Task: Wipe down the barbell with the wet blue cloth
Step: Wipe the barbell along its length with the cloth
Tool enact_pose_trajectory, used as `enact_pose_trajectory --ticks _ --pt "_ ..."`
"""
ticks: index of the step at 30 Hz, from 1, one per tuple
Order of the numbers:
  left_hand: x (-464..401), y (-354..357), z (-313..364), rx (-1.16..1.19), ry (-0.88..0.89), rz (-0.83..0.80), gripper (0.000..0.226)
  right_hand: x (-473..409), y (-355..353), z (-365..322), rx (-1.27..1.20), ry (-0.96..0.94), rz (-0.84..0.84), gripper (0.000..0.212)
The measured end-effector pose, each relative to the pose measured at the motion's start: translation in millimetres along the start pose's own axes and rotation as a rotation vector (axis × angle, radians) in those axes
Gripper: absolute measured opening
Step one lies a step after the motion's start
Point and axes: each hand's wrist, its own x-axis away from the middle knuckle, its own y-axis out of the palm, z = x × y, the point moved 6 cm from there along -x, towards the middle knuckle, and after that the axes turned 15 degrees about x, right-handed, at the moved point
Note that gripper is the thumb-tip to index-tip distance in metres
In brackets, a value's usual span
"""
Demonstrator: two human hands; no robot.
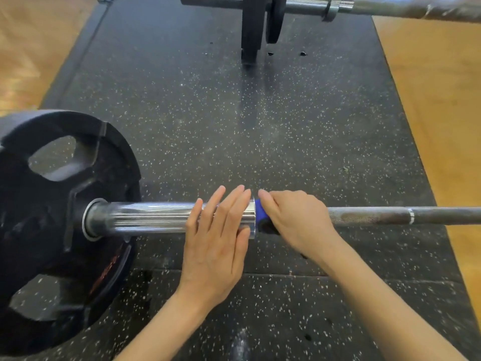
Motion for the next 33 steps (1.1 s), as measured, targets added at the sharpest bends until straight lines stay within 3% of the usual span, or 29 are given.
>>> enact_pose_trajectory --ticks 2,5,8,11,13,19,21,29,33 --pt "3.8 -4.2 1.6 0.005 0.0 -0.009 0.053 6.3 3.5 0.4 -0.072 0.019 0.042 0.027" --pt "8.2 -18.7 -6.3 0.008 -0.044 0.029 0.054 30.4 10.2 4.2 -0.211 0.159 0.394 0.032" --pt "10.0 -35.1 -22.4 -0.027 -0.092 0.071 0.052 38.6 16.4 7.5 -0.399 0.292 0.506 0.035" --pt "11.3 -40.3 -29.6 -0.073 -0.106 0.08 0.051 46.0 8.0 4.5 -0.768 0.401 0.595 0.039" --pt "13.8 -38.8 -28.6 -0.099 -0.097 0.081 0.051 51.6 -0.9 -9.1 -0.787 0.405 0.654 0.036" --pt "17.0 -37.4 -26.6 -0.116 -0.094 0.109 0.05 48.6 12.8 -82.9 -0.207 0.169 0.519 0.044" --pt "16.9 -36.5 -27.5 -0.13 -0.088 0.109 0.049 33.2 7.2 -93.1 -0.122 0.141 0.482 0.04" --pt "13.1 -37.6 -28.5 -0.098 -0.101 0.121 0.05 57.5 17.0 -80.7 -0.26 0.12 0.482 0.046" --pt "11.8 -40.1 -27.7 -0.114 -0.105 0.104 0.051 30.3 9.3 -60.3 -0.519 0.262 0.391 0.051"
